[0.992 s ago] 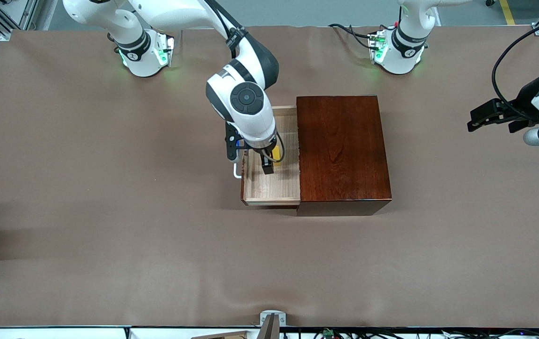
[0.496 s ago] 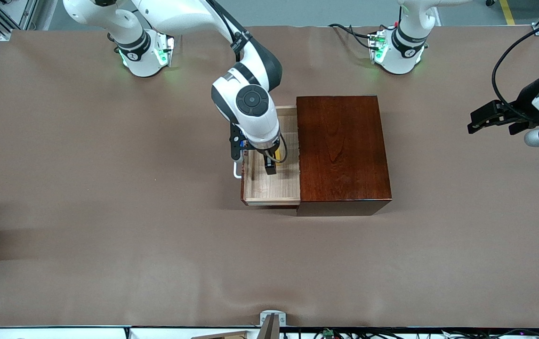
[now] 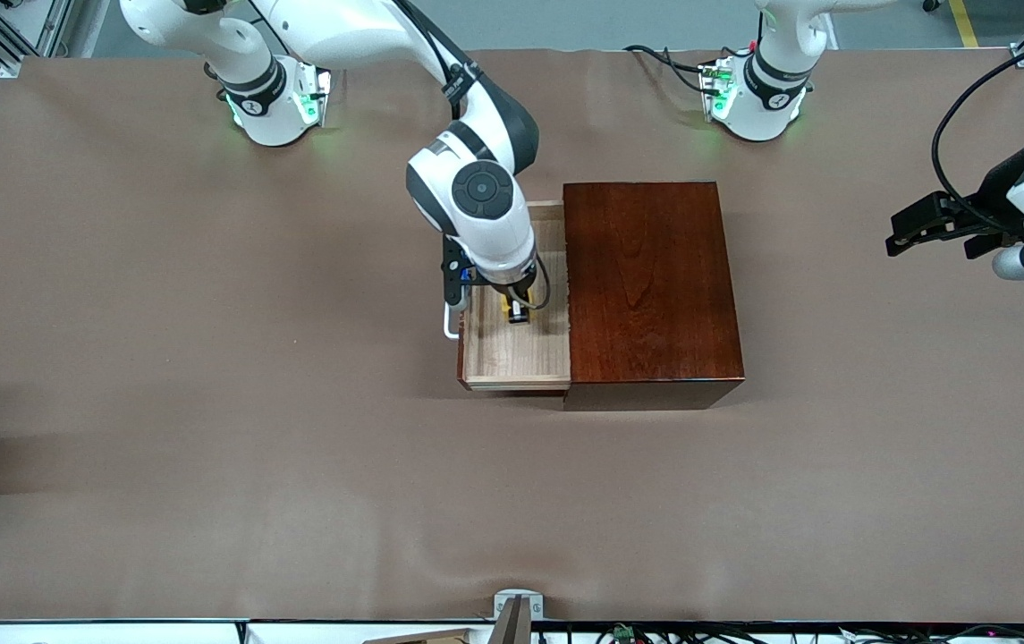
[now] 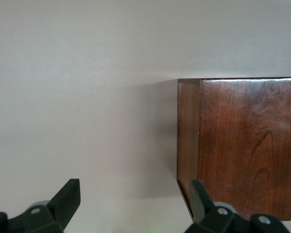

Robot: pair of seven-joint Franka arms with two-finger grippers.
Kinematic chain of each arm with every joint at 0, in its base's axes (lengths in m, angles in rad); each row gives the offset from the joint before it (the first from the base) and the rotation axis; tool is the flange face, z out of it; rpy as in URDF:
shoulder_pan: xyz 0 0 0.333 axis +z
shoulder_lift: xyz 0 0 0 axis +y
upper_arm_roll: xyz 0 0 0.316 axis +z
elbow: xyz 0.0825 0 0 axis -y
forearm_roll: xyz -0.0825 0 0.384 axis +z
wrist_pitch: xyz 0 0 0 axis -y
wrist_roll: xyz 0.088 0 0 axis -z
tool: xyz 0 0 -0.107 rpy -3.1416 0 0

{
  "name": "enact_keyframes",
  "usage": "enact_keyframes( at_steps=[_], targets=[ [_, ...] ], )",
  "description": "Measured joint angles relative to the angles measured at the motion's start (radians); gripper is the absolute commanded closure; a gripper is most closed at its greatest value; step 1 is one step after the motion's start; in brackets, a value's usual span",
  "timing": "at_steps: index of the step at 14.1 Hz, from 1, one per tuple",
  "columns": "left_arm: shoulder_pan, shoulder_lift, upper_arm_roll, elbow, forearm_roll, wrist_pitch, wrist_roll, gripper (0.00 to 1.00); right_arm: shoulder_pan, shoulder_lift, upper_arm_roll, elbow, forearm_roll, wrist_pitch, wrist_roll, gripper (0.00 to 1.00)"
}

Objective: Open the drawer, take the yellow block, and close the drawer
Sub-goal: 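Lower the right gripper into the drawer and grasp the yellow cube, then lift the yellow cube out of the drawer with the right gripper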

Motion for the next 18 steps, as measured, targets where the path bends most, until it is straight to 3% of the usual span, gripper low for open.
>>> enact_keyframes(
  at_steps=[11,18],
  targets=[
    [0.004,0.0,0.005,-0.001,0.001,0.008,0.0,0.0,0.0,-0.006,-0.02,0.011,0.0,0.003,0.015,1.0],
    [0.005,0.0,0.008,-0.005,0.001,0.016,0.0,0.0,-0.048,-0.107,-0.027,0.029,0.0,-0.086,-0.066,1.0]
  ],
)
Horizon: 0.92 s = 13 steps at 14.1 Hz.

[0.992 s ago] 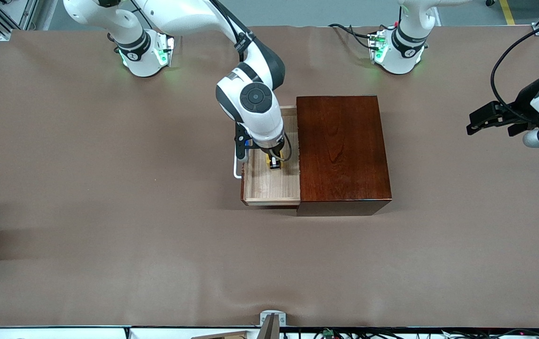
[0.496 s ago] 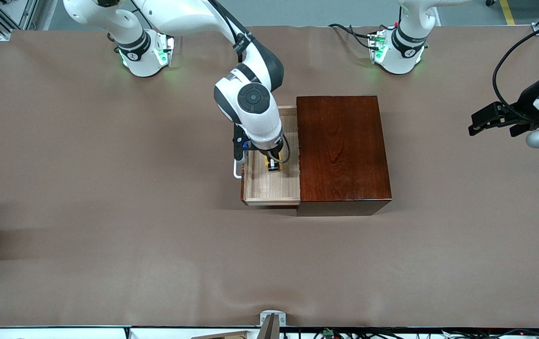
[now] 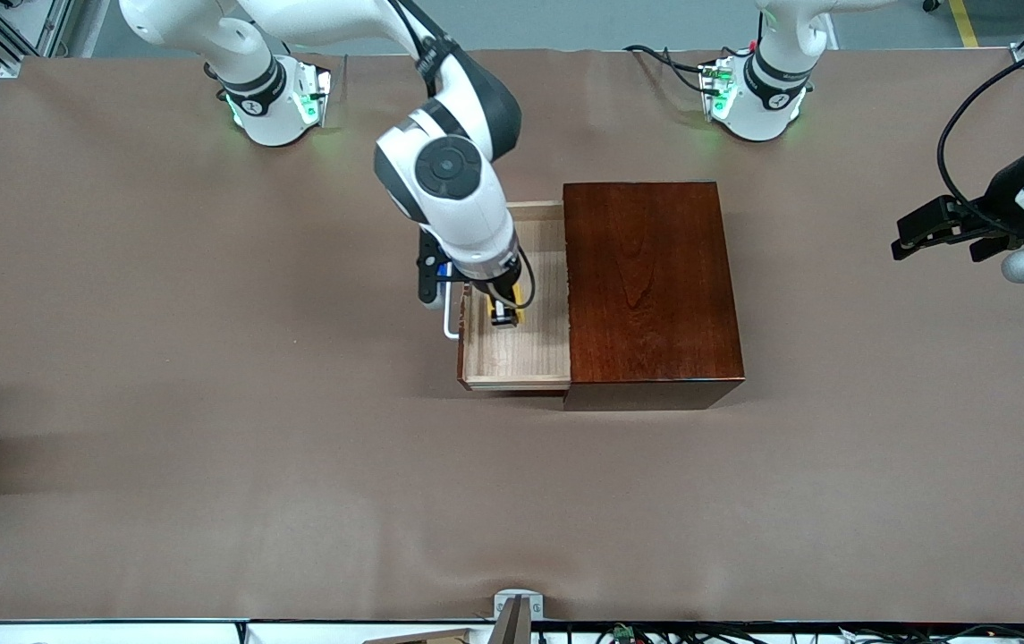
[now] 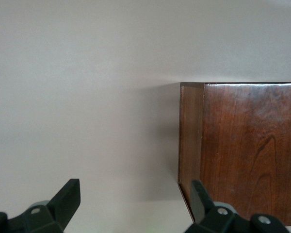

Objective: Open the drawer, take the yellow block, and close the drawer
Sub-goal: 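Lift the yellow cube out of the drawer with the right gripper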

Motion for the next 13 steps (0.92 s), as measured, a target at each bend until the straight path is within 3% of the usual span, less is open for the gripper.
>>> enact_keyframes(
  at_steps=[7,13],
  targets=[
    [-0.001,0.0,-0.002,-0.002,0.0,0.003,0.0,0.0,-0.089,-0.089,-0.003,-0.016,0.0,-0.164,-0.317,1.0],
    [-0.001,0.0,-0.003,-0.002,0.0,0.019,0.0,0.0,-0.243,-0.227,-0.008,-0.151,0.0,-0.22,-0.707,1.0]
  ],
)
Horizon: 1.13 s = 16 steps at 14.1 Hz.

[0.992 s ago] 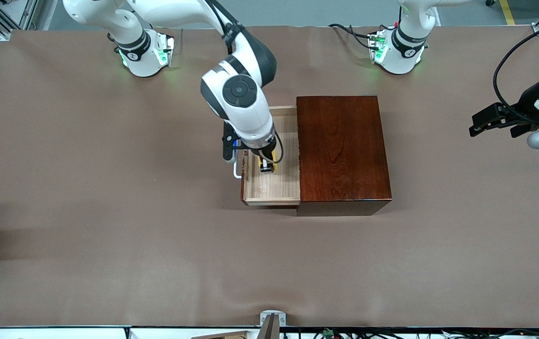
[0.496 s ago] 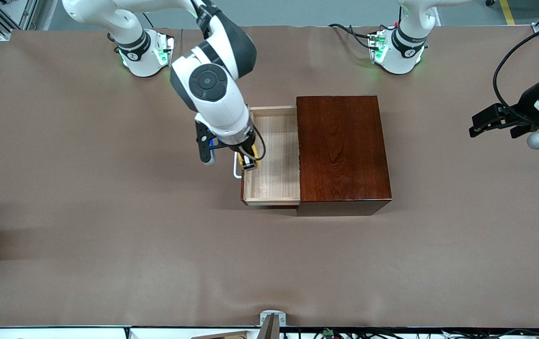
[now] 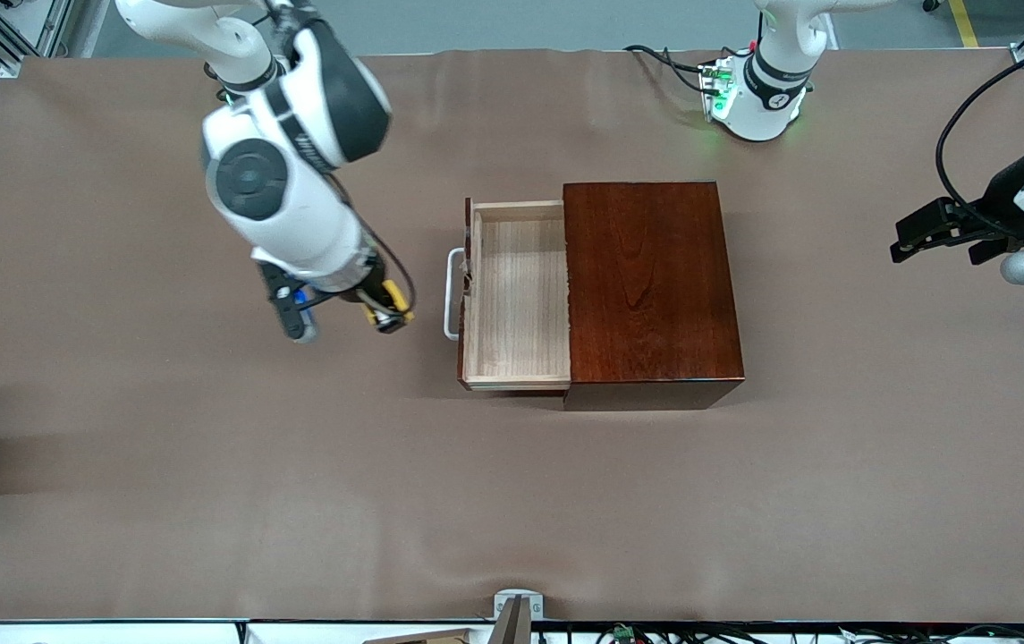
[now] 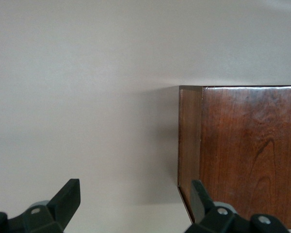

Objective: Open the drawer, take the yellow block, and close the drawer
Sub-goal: 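Lift the yellow cube out of the drawer with the right gripper, then set the cube down with the right gripper while the left gripper reaches the drawer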

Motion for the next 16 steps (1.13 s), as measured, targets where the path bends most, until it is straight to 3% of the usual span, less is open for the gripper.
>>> enact_keyframes(
  at_steps=[5,9,13,16],
  targets=[
    [-0.007,0.005,-0.019,-0.002,0.0,0.024,0.001,0.0,-0.149,-0.067,-0.002,-0.069,0.0,-0.055,-0.349,1.0],
    [-0.026,0.025,-0.097,-0.002,0.019,0.047,0.002,0.0,-0.26,-0.07,-0.002,-0.074,0.0,-0.101,-0.627,1.0],
    [-0.102,0.051,-0.189,0.0,0.058,0.093,0.002,0.0,-0.351,-0.07,-0.003,-0.086,0.0,-0.115,-0.878,1.0],
    [-0.225,0.068,-0.215,0.013,0.068,0.098,0.002,0.0,-0.433,-0.069,-0.004,-0.097,-0.022,-0.117,-1.089,1.0]
  ],
)
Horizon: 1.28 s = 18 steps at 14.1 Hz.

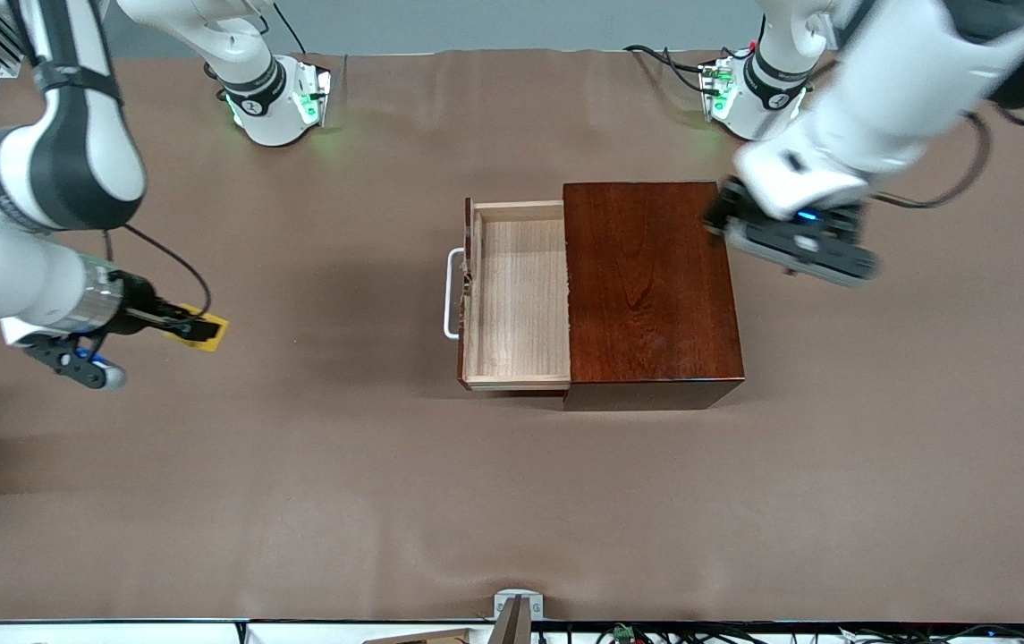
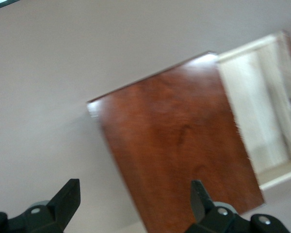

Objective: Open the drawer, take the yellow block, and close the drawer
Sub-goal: 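Set the cube down with the right gripper while the left gripper reaches the drawer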

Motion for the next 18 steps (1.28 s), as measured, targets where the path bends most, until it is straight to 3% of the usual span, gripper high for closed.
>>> enact_keyframes(
  at_steps=[4,6,10,18],
  targets=[
    [-0.191,0.052,-0.003,0.036,0.01,0.004,0.002,0.0,-0.085,0.023,-0.001,-0.014,-0.067,0.026,-0.228,1.0],
    [-0.269,0.117,-0.002,0.089,0.01,0.011,0.036,0.0,-0.089,0.047,0.002,-0.018,-0.137,0.063,-0.256,1.0],
    [-0.407,0.279,0.004,0.196,0.011,0.075,0.081,0.0,-0.092,0.099,0.009,-0.027,-0.164,0.147,-0.32,1.0],
    [-0.512,0.434,0.028,0.231,0.046,0.223,0.362,0.0,-0.113,0.208,0.008,-0.088,-0.159,0.375,-0.355,1.0]
  ],
)
